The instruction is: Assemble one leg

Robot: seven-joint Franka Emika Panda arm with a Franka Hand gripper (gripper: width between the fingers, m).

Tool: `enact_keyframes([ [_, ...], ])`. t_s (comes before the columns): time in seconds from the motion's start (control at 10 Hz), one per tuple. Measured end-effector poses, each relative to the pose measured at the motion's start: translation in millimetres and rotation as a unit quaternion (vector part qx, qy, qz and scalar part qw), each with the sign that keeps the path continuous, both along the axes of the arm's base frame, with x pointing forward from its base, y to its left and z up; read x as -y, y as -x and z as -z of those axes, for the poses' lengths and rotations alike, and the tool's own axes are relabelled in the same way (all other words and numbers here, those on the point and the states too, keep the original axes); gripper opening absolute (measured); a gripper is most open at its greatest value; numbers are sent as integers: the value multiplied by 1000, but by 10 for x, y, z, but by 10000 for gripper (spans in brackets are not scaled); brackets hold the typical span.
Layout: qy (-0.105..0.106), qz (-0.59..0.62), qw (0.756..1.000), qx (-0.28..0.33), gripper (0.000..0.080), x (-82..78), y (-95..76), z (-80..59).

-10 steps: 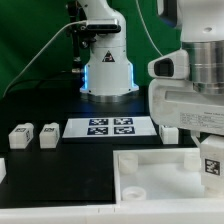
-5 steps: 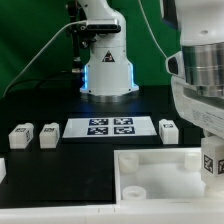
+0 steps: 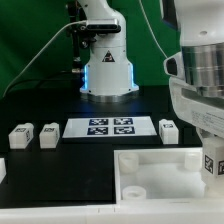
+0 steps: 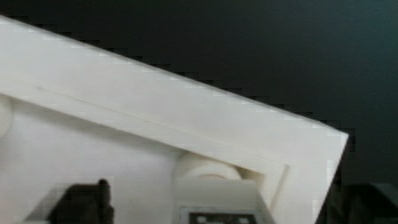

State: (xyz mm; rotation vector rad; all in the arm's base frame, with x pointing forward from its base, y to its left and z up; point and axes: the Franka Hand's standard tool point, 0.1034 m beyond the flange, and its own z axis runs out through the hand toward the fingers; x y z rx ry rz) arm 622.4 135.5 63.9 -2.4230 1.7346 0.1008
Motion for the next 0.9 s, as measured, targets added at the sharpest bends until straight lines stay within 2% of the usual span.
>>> enact_keyframes([
  [0.2,10,-128,992,18,646,17,13,-69],
  [0.4,32,-276,960,41,649,36,15,-113],
  [0.6,36,-369,927,54,649,62,14,-102],
  [0.7,40,-422,904,60,649,83,9,-97],
  [0.9,60,-551,829,73,649,171,-55,-120],
])
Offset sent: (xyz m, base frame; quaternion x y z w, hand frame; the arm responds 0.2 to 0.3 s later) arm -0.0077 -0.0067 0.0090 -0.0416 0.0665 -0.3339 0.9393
